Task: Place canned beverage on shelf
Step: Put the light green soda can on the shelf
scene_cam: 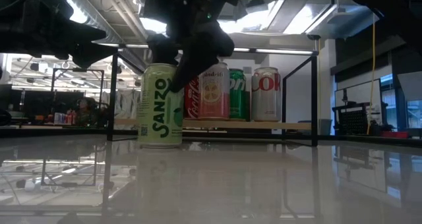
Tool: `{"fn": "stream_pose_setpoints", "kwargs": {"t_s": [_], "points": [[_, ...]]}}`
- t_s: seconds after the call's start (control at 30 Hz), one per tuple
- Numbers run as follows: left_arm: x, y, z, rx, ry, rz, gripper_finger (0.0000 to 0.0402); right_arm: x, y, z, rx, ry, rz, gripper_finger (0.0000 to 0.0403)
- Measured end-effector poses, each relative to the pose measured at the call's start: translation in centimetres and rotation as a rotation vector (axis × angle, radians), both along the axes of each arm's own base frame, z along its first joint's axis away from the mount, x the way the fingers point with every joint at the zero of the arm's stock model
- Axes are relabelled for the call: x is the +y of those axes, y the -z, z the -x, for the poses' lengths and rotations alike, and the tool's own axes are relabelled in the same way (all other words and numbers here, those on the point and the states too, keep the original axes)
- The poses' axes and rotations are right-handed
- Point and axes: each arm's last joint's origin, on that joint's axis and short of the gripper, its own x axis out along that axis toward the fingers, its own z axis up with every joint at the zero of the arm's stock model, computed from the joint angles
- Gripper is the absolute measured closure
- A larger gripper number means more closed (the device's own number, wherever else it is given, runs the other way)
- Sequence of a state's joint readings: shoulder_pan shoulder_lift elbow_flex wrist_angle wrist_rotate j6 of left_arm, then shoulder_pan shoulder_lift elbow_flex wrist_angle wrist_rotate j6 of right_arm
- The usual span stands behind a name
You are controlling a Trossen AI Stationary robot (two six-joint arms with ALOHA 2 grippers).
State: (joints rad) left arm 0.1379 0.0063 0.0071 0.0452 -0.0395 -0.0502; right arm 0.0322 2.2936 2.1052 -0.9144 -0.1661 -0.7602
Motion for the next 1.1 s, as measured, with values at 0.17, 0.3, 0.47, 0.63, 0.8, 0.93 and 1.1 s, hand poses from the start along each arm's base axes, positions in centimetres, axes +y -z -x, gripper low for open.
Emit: {"fn": "stream_pose_setpoints", "kwargs": {"t_s": [0.17,0.3,0.47,0.63,0.8,0.93,1.1], "points": [[0.0,0.0,0.0,0.0,0.0,0.0,0.0051,0.0,0.0,0.0,0.003,0.016,-0.009,0.0097],[0.0,0.0,0.0,0.0,0.0,0.0,0.0051,0.0,0.0,-0.1,0.017,0.116,-0.052,0.0103],[0.0,0.0,0.0,0.0,0.0,0.0,0.0051,-0.1,0.0,-0.1,0.043,0.348,-0.095,0.0086],[0.0,0.0,0.0,0.0,0.0,0.0,0.0051,-0.3,-0.1,-0.3,0.033,0.57,-0.144,0.0088],[0.0,0.0,0.0,0.0,0.0,0.0,0.0051,0.2,-0.1,-0.6,-0.012,0.678,-0.156,0.0092],[0.0,0.0,0.0,0.0,0.0,0.0,0.0051,0.8,-0.2,-0.8,-0.046,0.737,-0.145,0.0089],[0.0,0.0,0.0,0.0,-0.001,0.0,0.0051,1.8,-0.2,-0.7,-0.052,0.778,-0.162,0.0088]]}}
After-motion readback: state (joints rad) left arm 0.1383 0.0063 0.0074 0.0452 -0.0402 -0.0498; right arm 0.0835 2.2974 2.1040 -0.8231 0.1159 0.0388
